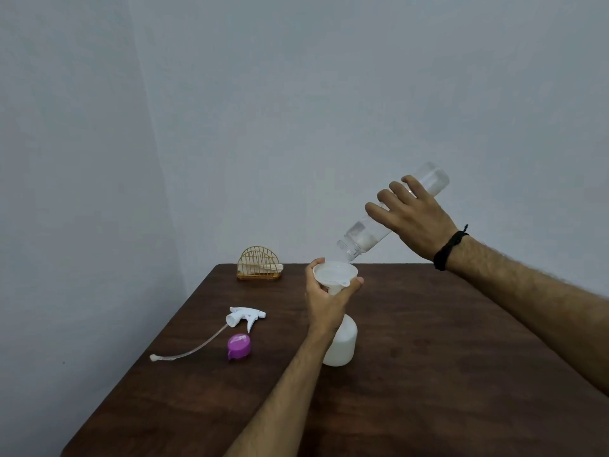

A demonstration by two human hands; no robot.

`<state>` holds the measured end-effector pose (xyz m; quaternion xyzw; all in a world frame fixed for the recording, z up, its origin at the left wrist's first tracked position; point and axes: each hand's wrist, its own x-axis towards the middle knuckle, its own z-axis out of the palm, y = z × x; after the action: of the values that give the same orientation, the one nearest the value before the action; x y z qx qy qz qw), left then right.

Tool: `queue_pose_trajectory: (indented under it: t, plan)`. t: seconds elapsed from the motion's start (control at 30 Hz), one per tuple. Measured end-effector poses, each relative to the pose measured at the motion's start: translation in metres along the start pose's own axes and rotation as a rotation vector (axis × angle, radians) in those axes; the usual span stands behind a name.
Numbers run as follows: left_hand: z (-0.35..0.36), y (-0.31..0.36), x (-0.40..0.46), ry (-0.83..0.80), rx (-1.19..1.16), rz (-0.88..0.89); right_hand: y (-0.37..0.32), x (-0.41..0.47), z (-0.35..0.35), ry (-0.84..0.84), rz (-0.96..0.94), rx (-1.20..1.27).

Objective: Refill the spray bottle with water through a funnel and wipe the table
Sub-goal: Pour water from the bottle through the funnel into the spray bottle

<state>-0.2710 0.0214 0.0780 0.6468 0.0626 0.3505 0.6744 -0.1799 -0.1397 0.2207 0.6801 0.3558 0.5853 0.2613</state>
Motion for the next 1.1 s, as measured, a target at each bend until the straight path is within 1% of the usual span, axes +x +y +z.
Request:
queue_pose_trajectory:
  t: [0.17, 0.23, 0.37, 0.43, 0.5, 0.6, 0.73, 0.83, 0.9, 0.93, 1.0, 1.03, 1.1]
  plan:
    - [0.000, 0.000, 0.001, 0.000, -0.007, 0.001, -0.003, -0.002, 0.002, 0.046, -0.011, -0.022]
    - [0.000, -0.001, 0.001, 0.000, -0.006, -0.003, -0.005, -0.003, 0.002, 0.036, -0.009, -0.018]
    - [0.000, -0.002, 0.002, 0.002, 0.000, -0.005, -0.008, -0.005, 0.001, -0.083, 0.039, 0.041]
    - [0.000, -0.002, 0.002, 0.005, 0.003, -0.005, -0.012, -0.010, 0.006, -0.144, 0.031, 0.087]
    - [0.000, -0.003, 0.002, 0.003, -0.005, -0.001, -0.015, -0.018, 0.013, -0.177, 0.051, 0.129]
    - [0.002, -0.003, 0.002, -0.006, -0.007, 0.001, -0.017, -0.025, 0.018, -0.151, 0.093, 0.170]
    - [0.003, -0.003, 0.001, 0.002, -0.008, 0.003, -0.011, -0.025, 0.015, -0.073, 0.084, 0.163]
    - [0.003, -0.004, 0.002, 0.002, 0.000, 0.005, -0.007, -0.019, 0.013, -0.104, 0.134, 0.221]
    - [0.003, -0.004, 0.002, 0.003, 0.002, 0.007, -0.008, -0.020, 0.014, -0.202, 0.195, 0.361]
    - [0.003, -0.005, 0.002, 0.004, -0.001, 0.005, -0.010, -0.023, 0.014, -0.286, 0.246, 0.475]
    - [0.002, -0.006, 0.002, 0.004, -0.012, -0.003, -0.016, -0.032, 0.012, -0.495, 0.395, 0.783]
    - [0.001, -0.007, 0.002, 0.004, -0.020, -0.005, -0.020, -0.038, 0.011, -0.564, 0.487, 0.940]
    - [0.001, -0.007, 0.002, 0.009, -0.032, -0.001, -0.032, -0.053, 0.009, -0.611, 0.634, 1.197]
